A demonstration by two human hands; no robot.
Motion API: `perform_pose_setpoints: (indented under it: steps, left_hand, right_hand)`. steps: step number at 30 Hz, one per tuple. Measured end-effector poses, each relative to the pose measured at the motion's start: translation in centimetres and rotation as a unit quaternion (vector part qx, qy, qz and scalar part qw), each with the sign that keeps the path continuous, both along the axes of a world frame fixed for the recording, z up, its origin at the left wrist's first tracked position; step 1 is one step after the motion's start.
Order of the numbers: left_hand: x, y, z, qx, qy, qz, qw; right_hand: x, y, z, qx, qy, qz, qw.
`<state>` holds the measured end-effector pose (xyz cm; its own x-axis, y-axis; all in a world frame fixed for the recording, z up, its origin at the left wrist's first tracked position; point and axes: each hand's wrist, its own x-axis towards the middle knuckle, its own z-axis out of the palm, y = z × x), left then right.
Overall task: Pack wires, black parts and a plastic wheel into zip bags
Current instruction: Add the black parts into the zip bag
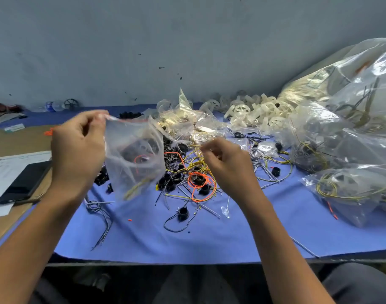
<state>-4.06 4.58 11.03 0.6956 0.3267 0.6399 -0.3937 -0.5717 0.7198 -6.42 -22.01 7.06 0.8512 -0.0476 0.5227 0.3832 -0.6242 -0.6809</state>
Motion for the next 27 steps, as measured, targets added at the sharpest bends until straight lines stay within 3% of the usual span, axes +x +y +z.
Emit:
perform_pose_setpoints:
  steps: [1, 3, 5, 10, 13, 16, 18, 20, 21, 23, 27]
  left_hand:
    - [0.5, 0.1, 0.4, -0.012, -0.012, 0.015, 1.000]
    - [1.1, -0.2, 1.2, -0.003, -0.029, 0.036, 0.999]
    - [1.3, -0.5, 1.6, 0.017, -0.042, 0.041, 0.998]
    - [0.6, -0.4, 1.6, 0.087, -0.035, 0.030, 0.995]
    - [-0.9, -0.3, -0.1, 0.159, -0.037, 0.032, 0.986]
    - [-2.4, -0.7, -2.7, 0.194, -0.012, 0.009, 0.981]
    - [-2.5, -1.0, -4.0, 0.187, 0.008, -0.005, 0.982]
    - [-2.5, -1.3, -4.4, 0.173, 0.025, -0.010, 0.985]
    - [-2.4, -1.4, -4.4, 0.171, 0.026, -0.009, 0.985]
    - [-2.3, -1.6, -4.1, 0.171, 0.025, -0.009, 0.985]
    - [-2.3, -1.7, -3.3, 0.151, 0.023, -0.019, 0.988]
  right_hand:
    - [1.2, -0.6, -1.5, -0.104, 0.074, -0.047, 0.991]
    - [3.1, -0.8, -4.7, -0.241, 0.183, -0.046, 0.952]
    - [4.0, -0.3, -6.9, -0.296, 0.219, -0.024, 0.929]
    - [4.9, -0.3, -8.7, -0.348, 0.206, -0.019, 0.915]
    - [3.9, -0.6, -7.7, -0.293, 0.187, -0.040, 0.937]
    - [1.9, -0.6, -4.6, -0.153, 0.099, -0.059, 0.981]
    - [0.0, 0.5, -2.0, -0.004, 0.086, 0.020, 0.996]
    - [-2.0, 2.3, 0.5, 0.116, 0.110, 0.149, 0.976]
    - [-2.7, 3.3, 1.3, 0.117, 0.116, 0.192, 0.967]
    - [-3.4, 5.5, 2.1, 0.032, 0.097, 0.219, 0.970]
    - [-2.7, 8.9, 1.6, -0.200, 0.031, 0.112, 0.973]
